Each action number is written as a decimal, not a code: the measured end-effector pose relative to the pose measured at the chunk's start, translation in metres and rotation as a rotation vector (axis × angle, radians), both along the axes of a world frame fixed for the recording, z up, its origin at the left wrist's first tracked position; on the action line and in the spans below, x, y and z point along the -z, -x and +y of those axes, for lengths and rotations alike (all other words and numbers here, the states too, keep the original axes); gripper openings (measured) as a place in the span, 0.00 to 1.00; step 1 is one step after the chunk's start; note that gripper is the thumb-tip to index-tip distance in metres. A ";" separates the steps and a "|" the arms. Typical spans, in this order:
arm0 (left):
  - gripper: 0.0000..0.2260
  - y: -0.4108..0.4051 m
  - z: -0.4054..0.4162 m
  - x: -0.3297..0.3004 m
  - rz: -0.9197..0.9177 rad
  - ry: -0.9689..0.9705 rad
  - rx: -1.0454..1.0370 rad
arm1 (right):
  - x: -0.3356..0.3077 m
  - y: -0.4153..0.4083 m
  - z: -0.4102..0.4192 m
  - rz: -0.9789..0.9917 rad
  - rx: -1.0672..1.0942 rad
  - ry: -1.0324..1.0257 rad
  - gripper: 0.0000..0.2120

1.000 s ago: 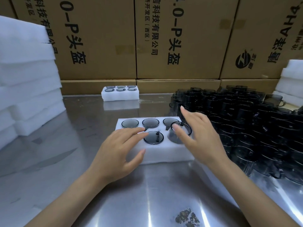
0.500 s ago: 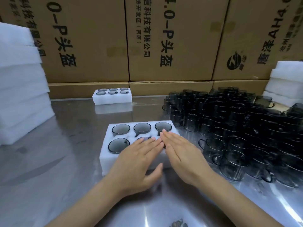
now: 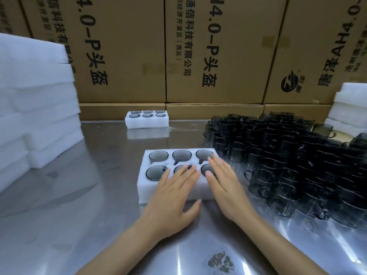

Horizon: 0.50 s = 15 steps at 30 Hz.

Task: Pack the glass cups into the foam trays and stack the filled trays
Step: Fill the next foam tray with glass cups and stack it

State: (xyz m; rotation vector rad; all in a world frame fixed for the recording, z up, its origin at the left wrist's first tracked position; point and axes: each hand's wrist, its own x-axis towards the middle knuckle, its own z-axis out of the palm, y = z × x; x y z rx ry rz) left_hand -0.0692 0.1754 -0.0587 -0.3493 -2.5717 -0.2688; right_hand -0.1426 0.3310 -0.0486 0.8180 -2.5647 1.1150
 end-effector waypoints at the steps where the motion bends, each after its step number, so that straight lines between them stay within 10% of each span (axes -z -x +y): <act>1: 0.29 -0.006 -0.006 0.002 -0.012 -0.114 -0.026 | 0.001 -0.003 0.001 -0.055 0.034 0.132 0.23; 5: 0.32 -0.026 -0.035 0.002 0.016 -0.708 -0.314 | 0.006 -0.013 0.009 -0.432 0.107 0.439 0.16; 9: 0.24 -0.025 -0.054 -0.003 -0.395 -1.072 -0.399 | 0.007 -0.012 0.006 -0.580 0.105 0.499 0.10; 15: 0.06 0.003 -0.042 -0.007 -0.120 -1.548 -0.280 | 0.000 -0.002 -0.006 -0.742 0.045 0.614 0.19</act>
